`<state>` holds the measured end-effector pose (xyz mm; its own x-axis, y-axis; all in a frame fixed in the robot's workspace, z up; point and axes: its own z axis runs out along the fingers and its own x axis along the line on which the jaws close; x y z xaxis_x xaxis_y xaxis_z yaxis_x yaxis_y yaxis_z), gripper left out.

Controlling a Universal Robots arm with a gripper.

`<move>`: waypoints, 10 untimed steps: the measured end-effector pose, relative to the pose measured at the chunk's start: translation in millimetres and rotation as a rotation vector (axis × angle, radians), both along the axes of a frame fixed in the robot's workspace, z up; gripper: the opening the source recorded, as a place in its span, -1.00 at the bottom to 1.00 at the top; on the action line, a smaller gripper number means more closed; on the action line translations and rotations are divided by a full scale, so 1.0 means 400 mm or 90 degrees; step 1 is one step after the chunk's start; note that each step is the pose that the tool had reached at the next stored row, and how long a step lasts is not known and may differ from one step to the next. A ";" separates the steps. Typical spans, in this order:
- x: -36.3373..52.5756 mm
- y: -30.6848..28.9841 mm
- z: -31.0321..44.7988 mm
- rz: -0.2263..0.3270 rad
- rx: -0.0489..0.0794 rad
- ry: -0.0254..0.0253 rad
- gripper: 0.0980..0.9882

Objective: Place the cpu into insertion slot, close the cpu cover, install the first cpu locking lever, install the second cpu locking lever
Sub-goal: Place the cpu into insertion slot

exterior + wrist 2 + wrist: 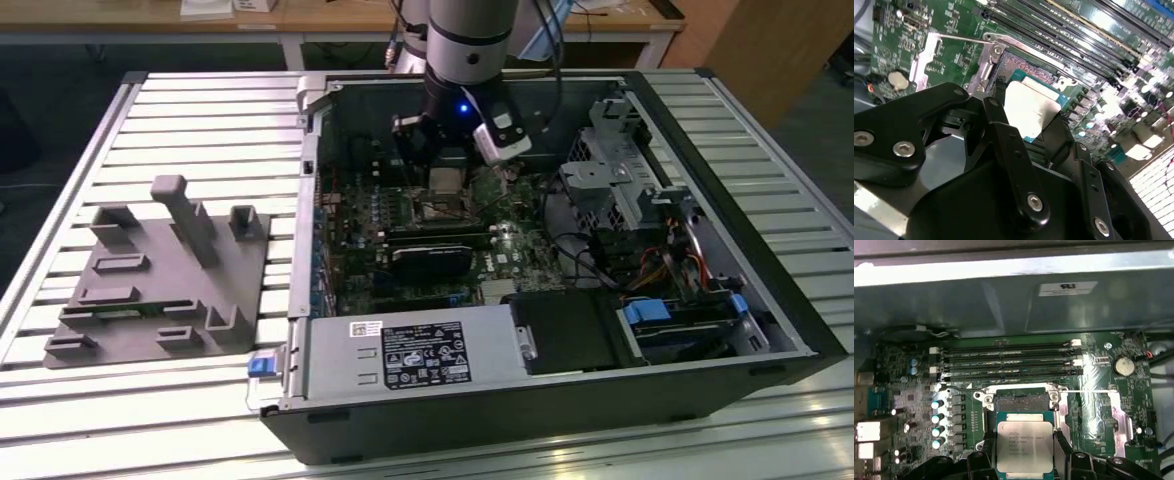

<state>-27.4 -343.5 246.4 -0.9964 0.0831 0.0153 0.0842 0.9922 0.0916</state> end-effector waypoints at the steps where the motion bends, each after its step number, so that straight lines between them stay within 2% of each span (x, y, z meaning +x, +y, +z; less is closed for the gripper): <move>1: 0.000 0.000 0.000 -0.010 0.000 -0.0001 0.00; 10: 0.000 0.000 -0.002 -0.115 -0.002 -0.0006 0.00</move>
<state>-27.4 -343.5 245.5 -0.9654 0.2604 0.0138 0.2606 0.9614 0.0889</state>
